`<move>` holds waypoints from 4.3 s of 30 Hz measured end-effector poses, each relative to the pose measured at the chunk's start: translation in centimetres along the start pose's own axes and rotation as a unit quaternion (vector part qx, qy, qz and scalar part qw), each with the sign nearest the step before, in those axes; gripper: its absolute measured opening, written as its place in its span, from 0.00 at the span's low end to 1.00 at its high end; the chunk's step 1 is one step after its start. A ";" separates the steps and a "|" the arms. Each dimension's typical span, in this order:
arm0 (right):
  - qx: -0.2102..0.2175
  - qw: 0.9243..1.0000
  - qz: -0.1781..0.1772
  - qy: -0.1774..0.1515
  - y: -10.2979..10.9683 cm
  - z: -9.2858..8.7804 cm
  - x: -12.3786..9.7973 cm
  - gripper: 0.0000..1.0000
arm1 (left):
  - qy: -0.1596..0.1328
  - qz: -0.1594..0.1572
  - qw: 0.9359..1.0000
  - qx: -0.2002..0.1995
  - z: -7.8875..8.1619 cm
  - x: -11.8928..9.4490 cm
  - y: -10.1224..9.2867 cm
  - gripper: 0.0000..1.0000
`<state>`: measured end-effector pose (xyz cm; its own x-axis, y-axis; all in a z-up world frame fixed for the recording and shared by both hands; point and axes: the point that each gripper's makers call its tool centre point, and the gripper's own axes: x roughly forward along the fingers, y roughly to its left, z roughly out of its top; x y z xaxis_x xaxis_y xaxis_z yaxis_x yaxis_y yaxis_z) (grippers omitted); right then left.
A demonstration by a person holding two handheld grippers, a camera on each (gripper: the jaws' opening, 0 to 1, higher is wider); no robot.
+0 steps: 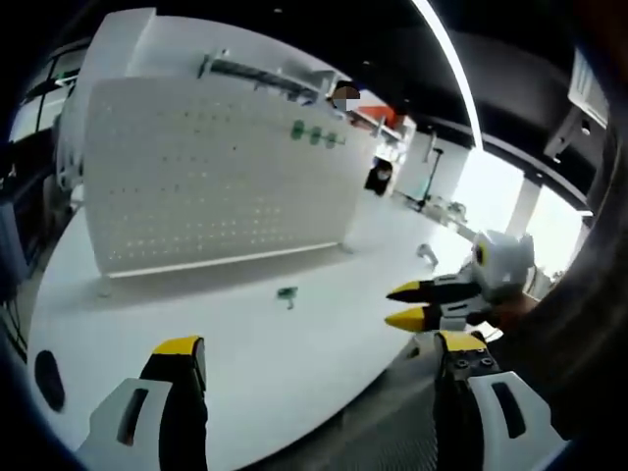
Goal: Insert the hook assembly into the mounting plate slot until the hook locks in place.
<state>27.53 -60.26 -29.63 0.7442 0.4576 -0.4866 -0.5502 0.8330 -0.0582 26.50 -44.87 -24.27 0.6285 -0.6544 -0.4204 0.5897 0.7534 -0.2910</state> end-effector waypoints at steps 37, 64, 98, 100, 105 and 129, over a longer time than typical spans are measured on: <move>-0.040 0.996 0.052 0.061 -1.6 -2.5 4.4 0.26 | 0.015 0.013 0.999 -0.029 -0.8 1.1 1.3 0.97; -0.087 0.987 0.074 0.109 -6.7 -2.1 15.4 0.25 | 0.022 0.033 0.998 -0.051 -1.7 0.8 2.7 0.97; -0.096 0.981 0.079 0.147 -8.7 -3.0 20.2 0.24 | 0.029 0.051 0.996 -0.071 -2.5 0.7 4.3 0.96; -0.098 0.980 0.080 0.152 -8.7 -3.3 20.5 0.24 | 0.030 0.052 0.996 -0.073 -2.6 0.6 4.5 0.96; -0.097 0.979 0.083 0.156 -8.7 -3.6 20.6 0.23 | 0.032 0.054 0.995 -0.075 -2.8 0.6 4.7 0.96; -0.088 0.981 0.085 0.149 -8.9 -2.9 21.5 0.09 | 0.034 0.053 0.995 -0.080 -2.9 0.7 4.8 0.95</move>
<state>47.33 -58.74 -42.06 0.5065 0.4523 -0.7341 -0.7331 0.6741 -0.0904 28.34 -41.57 -28.44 0.6444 -0.5688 -0.5112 0.4305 0.8223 -0.3722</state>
